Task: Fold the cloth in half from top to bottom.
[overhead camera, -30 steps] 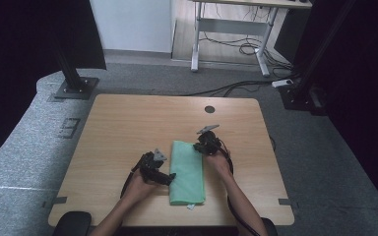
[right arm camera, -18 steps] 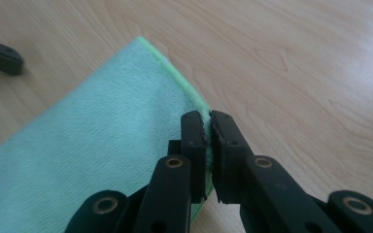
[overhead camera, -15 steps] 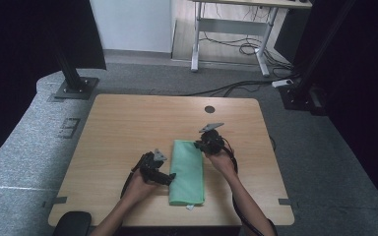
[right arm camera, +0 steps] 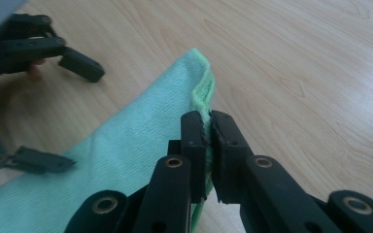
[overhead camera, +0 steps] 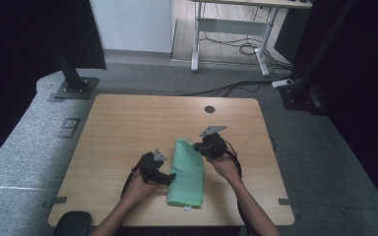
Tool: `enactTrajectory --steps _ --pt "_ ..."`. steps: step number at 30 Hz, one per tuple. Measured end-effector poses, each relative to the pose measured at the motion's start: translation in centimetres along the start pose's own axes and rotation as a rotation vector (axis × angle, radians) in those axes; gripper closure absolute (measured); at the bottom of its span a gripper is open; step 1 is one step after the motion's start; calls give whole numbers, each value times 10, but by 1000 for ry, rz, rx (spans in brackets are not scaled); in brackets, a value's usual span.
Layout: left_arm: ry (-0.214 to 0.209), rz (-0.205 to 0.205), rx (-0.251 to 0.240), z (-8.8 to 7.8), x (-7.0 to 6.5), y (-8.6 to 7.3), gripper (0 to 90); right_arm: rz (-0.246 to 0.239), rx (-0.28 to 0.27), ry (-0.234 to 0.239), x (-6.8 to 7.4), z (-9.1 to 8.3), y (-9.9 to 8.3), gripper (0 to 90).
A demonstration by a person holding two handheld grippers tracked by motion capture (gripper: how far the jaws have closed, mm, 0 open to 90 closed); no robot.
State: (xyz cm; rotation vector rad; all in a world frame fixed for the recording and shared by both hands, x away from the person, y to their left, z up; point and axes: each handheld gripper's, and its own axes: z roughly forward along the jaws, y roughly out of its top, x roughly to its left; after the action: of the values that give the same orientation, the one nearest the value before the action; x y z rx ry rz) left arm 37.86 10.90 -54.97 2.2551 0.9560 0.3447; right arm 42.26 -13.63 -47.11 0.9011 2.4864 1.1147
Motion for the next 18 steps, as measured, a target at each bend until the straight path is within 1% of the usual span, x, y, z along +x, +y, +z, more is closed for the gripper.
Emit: enactTrajectory --steps 5,11,18 --pt "0 -1 1 0 0 0 0 -21 -22 22 10 -11 0 842" --pt "3 -3 0 0 0 0 0 -59 -47 45 24 -24 0 842" --pt "5 -10 -3 0 -1 0 0 -90 -63 78 40 -38 -4 843"
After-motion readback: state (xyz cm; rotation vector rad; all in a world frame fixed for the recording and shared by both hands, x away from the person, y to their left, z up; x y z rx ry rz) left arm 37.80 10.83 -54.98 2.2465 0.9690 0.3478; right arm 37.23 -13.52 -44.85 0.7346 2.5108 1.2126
